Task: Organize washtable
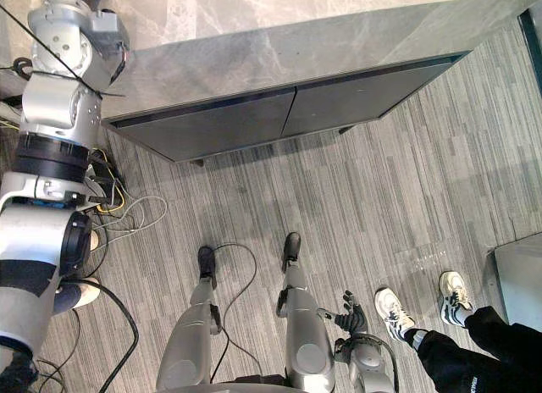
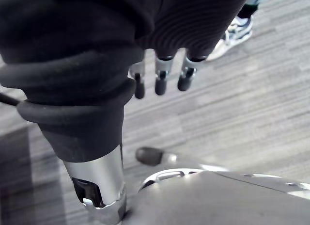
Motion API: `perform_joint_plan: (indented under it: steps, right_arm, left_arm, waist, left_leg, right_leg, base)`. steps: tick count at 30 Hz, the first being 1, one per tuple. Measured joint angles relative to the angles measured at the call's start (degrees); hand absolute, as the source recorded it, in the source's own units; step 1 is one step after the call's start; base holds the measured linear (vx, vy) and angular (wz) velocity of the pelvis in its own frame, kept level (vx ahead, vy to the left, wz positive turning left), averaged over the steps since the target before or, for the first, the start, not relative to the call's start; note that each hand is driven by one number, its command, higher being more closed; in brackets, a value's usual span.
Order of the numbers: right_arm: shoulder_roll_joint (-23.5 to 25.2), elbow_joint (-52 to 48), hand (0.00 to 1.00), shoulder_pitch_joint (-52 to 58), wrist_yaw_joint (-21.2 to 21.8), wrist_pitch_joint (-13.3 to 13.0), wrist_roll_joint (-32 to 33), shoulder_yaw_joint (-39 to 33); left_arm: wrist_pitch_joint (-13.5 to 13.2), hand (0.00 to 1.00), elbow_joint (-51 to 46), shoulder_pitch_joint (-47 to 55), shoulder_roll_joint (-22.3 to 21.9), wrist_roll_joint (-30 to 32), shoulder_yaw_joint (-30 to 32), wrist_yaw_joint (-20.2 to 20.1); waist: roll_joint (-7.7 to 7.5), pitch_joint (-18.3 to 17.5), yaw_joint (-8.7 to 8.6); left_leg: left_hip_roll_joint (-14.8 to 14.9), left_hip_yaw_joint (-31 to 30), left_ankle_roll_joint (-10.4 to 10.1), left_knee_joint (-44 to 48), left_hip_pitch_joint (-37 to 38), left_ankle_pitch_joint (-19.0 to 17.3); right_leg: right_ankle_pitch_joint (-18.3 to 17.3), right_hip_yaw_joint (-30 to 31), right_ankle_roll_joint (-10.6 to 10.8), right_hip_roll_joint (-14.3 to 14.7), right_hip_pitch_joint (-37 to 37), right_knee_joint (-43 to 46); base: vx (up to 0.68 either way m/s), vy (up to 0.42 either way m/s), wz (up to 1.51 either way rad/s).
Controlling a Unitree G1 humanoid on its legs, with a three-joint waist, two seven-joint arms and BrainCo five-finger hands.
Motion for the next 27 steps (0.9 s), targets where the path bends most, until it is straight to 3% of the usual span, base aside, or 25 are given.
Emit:
perform_joint_plan:
  steps: [11, 18, 27]
  right_arm:
    - [-0.73, 2.1, 0.0, -0.55, 1.14, -0.25, 0.06, 0.1]
    - [-2.24, 2.68, 0.0, -0.55, 0.94, -0.24, 0.07, 1.65]
    - [-2.32, 2.63, 0.0, -0.45, 0.71, -0.24, 0.63, 1.76]
  left_arm:
    - [-0.99, 1.0, 3.18, 1.11, 1.6, -4.55, -1.12, -3.31]
    - [-1.23, 1.0, 3.18, 4.23, 1.77, -6.55, -3.39, -4.43]
    - [-3.81, 1.0, 3.03, 4.06, 3.81, -10.57, -5.99, -4.45]
  waist:
    - [1.03, -0.66, 0.28]
    - [2.82, -2.15, 0.28]
    - [2.78, -3.35, 0.23]
  left_leg:
    - [-0.34, -0.71, 0.09, 0.01, 0.8, -0.03]
    - [-0.26, -0.72, 0.06, 0.0, 0.88, -0.06]
    - [-0.22, 0.02, -0.22, 0.0, -1.25, -0.28]
  right_leg:
    - [-0.1, -0.33, 0.03, -0.32, 1.34, -0.02]
    - [-0.82, -0.4, 0.27, -0.3, 1.47, -0.05]
    - [-0.58, 0.24, 0.75, -0.28, -1.13, -0.05]
  base:
    - [-0.01, 0.013, 0.04]
    - [-0.04, -0.002, 0.0]
    - [-0.03, -0.005, -0.04]
